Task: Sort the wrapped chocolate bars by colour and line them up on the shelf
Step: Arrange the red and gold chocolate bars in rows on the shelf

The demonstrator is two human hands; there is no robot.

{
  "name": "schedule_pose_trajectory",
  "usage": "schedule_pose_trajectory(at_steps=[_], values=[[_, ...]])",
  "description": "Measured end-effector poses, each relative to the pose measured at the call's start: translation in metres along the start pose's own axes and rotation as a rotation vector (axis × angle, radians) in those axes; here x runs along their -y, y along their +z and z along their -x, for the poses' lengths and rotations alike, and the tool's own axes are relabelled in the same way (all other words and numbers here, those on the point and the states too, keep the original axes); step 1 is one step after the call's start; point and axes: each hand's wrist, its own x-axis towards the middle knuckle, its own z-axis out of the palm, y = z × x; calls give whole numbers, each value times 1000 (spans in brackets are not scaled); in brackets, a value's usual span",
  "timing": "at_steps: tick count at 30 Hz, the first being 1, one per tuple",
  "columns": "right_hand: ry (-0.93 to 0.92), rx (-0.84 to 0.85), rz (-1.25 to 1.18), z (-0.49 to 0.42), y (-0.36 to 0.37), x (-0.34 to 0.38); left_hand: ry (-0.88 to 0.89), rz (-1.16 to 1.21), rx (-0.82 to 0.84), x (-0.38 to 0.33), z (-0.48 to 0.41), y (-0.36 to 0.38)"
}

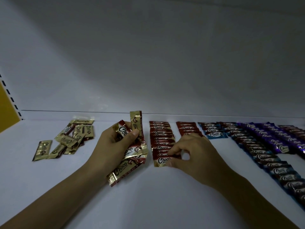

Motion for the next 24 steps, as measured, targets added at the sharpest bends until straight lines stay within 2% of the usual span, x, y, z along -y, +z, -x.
schedule_pose_trajectory(at_steps=[3,6,8,11,15,19,22,24], values=[[23,-109,-304,0,-6,9,49,-26,120,-1,1,1],[39,-87,-666,-1,-8,20,114,-130,291,0,5,5],[30,-73,-778,0,-7,28,168,-222,365,2,8,10],[140,-55,-872,1,-7,30,184,-198,347,-1,11,15],[320,117,-1287,-4,-12,29,73,13,292,-7,10,12],[199,246,-1354,-2,-6,29,-12,178,411,-9,14,13],[161,223,-1302,0,-4,29,-55,230,510,-10,15,13],[172,169,-1223,0,-5,30,-115,308,520,-10,16,14]])
